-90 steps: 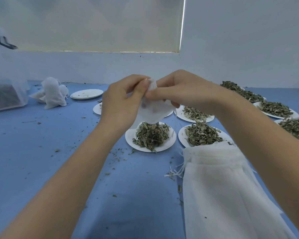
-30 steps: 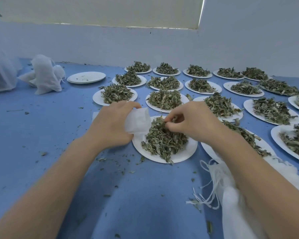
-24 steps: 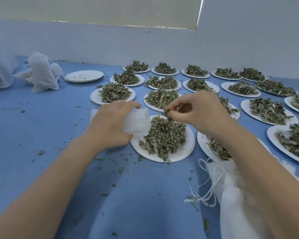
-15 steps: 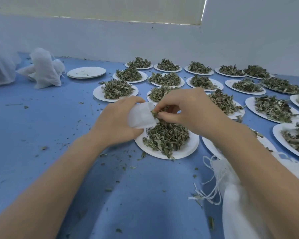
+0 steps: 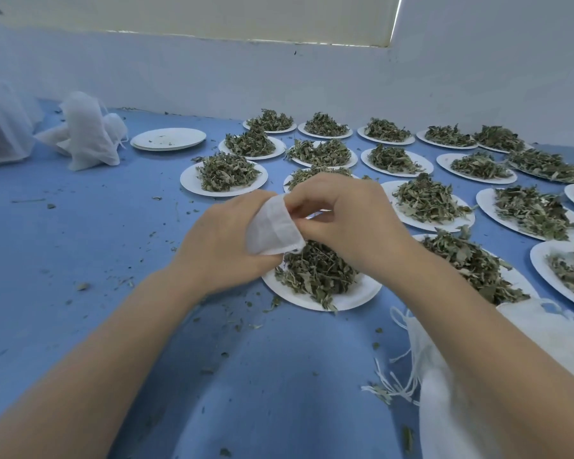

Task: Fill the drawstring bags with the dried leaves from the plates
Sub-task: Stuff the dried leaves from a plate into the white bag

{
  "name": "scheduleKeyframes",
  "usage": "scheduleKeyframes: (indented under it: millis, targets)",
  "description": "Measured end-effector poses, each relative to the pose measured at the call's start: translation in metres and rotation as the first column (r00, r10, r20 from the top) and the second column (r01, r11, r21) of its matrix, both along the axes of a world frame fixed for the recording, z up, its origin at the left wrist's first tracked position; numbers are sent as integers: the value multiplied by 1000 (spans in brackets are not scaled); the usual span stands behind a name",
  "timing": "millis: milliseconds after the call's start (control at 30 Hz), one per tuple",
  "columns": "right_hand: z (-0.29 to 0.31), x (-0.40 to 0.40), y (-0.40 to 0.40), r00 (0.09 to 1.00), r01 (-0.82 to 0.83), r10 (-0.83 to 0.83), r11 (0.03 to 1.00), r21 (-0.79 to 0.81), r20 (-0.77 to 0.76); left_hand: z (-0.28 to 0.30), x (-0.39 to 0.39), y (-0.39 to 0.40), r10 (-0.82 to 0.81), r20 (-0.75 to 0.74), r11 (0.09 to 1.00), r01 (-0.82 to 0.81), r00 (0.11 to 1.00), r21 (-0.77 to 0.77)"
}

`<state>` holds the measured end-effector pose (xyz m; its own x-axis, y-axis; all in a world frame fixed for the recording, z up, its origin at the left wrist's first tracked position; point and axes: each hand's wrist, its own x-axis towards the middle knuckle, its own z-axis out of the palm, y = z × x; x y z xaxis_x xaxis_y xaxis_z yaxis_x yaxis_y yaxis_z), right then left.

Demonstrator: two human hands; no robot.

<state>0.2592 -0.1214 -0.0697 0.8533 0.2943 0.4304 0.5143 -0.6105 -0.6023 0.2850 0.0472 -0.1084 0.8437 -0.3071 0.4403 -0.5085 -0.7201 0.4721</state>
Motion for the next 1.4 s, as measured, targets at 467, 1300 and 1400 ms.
scheduleKeyframes:
  millis: [467, 1300, 1400]
  targets:
    - [0, 6, -32, 936, 106, -276, 810, -577, -216, -4, 6, 8, 62, 39, 981, -69, 997, 181]
    - [20, 0, -22, 978, 149, -87, 928, -343, 190, -8, 12, 8, 111, 58, 976, -120, 992, 180]
    - [11, 2, -14, 980, 108, -40, 929, -353, 194, -6, 9, 5, 94, 63, 982, -103, 994, 156]
